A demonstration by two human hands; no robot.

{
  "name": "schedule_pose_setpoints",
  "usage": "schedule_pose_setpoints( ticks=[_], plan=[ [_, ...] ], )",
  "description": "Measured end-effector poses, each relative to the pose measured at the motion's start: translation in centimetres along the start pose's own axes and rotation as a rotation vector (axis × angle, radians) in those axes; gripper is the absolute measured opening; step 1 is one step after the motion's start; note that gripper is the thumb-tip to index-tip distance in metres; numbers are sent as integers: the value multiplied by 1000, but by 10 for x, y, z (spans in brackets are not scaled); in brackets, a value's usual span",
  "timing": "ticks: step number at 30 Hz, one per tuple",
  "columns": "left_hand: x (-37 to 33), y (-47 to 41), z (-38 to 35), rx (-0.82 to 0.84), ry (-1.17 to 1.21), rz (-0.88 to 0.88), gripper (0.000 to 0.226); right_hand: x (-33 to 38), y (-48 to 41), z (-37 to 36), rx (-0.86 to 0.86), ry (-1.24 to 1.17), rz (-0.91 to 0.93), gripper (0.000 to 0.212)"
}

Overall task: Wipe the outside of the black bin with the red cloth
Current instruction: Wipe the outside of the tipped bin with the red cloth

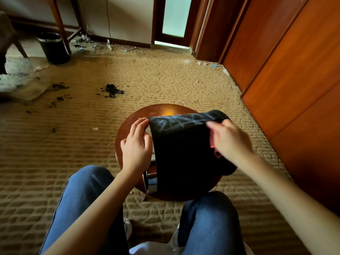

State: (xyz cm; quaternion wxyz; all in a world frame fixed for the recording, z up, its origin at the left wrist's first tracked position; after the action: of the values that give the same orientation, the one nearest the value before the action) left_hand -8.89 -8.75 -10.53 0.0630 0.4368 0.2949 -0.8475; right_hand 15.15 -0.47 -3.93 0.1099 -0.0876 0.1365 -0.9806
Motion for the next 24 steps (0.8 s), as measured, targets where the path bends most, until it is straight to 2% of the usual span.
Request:
schedule_pose_setpoints(
  ticks=[2,4,9,12,14,17,19,21,24],
  plan=[
    [-1,2,-1,-14,19,-7,48,-51,-18,11,9,-25,-188,39],
    [-2,3,-1,-24,27,-11,48,-34,-12,10,-12,47,-170,39],
    [-1,0,1,-15,-11,-14,49,105,45,-8,-4,-48,225,43],
    [0,-1,1,12,-52,-15,50,131,65,-11,31,-111,412,42],
    [-1,0,0,25,-68,-24,50,102,47,-6,54,-106,305,41],
    [-2,-1,0,21,-59,-27,49,11,3,2,58,-12,-28,40],
    [-1,-1,0,12,-40,-20,49,-25,-6,9,74,81,-178,39],
    [-1,-1,0,1,-17,-23,48,-13,0,7,66,167,-166,38],
    [0,1,0,-5,-3,-25,47,58,27,-2,-38,152,88,42]
  ],
)
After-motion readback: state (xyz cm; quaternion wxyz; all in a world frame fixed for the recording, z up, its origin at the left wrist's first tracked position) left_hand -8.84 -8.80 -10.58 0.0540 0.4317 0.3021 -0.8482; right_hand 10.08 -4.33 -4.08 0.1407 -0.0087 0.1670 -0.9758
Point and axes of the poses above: each hand's wrist, its own y-axis away from the middle knuckle, its own z-axis out of the back of the hand, x = y × z, the point moved 9 cm from there along -y, towards the middle knuckle, and after that the axes turned 10 degrees about -z, right-handed, at the moved point
